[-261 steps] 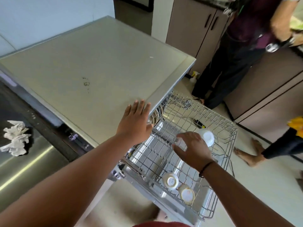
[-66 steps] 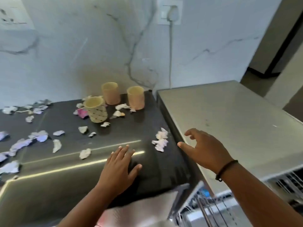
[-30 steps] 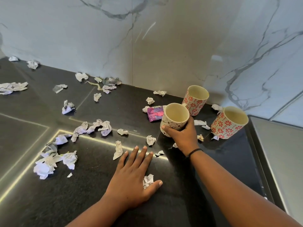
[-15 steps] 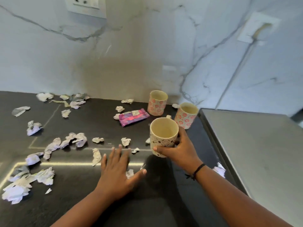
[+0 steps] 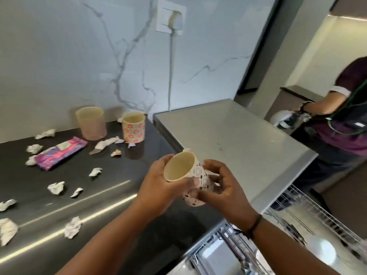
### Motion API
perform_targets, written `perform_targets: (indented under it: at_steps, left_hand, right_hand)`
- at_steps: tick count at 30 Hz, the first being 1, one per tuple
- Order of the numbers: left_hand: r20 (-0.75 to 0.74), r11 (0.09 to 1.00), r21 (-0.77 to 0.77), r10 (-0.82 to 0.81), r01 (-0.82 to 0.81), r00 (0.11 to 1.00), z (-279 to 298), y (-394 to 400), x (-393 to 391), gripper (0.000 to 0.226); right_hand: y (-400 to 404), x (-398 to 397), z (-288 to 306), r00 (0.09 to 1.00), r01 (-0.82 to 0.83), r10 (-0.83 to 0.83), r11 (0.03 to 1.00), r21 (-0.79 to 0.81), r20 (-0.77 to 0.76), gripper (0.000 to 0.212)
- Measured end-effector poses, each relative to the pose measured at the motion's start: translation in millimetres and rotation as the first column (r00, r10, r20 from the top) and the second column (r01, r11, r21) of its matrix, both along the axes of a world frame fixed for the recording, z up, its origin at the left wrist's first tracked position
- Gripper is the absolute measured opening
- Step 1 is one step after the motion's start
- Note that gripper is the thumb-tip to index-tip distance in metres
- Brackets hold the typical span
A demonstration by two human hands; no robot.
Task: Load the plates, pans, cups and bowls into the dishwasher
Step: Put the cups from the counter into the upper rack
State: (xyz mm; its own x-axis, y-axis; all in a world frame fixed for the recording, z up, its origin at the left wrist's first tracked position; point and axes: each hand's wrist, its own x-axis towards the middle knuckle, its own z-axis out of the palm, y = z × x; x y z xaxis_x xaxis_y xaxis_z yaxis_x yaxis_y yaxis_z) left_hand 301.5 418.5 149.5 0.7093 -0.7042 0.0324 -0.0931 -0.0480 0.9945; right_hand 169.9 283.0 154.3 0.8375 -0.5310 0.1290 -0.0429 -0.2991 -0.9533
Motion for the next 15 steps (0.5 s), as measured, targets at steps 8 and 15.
perform_targets:
  at_steps: [8, 15]
  left_hand:
    - [-0.362, 0.948, -0.147, -0.318, 0.283, 0.876, 2.5, -85.0, -92.5, 0.079]
    - [-0.167, 0.833, 0.099, -0.526, 0.545, 0.834, -10.2, -173.0, -205.7, 0.072]
  right_hand:
    - [-49.8, -127.1, -4.2, 0.998, -0.041, -0.022, 0.455, 0.889, 0.057, 0.071]
    - [-110.0, -243.0, -20.0, 0.963, -0.104, -0.214, 0.271, 0.957, 0.166, 0.063]
